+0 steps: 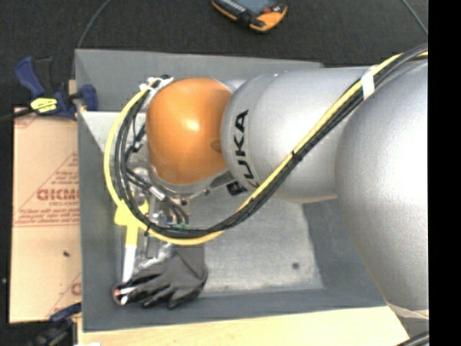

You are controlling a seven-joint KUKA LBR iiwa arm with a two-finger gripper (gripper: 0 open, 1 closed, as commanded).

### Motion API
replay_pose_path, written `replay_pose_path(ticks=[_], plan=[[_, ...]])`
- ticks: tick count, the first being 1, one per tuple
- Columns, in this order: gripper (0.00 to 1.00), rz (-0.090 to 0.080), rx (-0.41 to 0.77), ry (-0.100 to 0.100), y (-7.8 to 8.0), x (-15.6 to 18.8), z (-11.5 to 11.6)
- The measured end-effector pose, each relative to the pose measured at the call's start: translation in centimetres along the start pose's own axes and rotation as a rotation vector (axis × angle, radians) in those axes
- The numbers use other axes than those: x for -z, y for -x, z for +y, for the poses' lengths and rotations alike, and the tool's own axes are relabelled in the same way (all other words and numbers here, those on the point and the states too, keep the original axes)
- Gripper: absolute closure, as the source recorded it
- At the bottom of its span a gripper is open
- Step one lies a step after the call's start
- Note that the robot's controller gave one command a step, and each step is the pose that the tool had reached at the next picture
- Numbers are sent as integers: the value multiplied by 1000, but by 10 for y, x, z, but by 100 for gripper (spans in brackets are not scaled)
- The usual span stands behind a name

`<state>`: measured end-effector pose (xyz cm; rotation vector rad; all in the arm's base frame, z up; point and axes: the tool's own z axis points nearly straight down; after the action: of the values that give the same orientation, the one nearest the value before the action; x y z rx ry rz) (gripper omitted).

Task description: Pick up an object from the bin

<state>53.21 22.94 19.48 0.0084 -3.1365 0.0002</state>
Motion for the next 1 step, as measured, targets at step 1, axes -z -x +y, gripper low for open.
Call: replay_pose_path(ticks=[1], plan=[[0, -7, -7, 2, 2, 5, -2]])
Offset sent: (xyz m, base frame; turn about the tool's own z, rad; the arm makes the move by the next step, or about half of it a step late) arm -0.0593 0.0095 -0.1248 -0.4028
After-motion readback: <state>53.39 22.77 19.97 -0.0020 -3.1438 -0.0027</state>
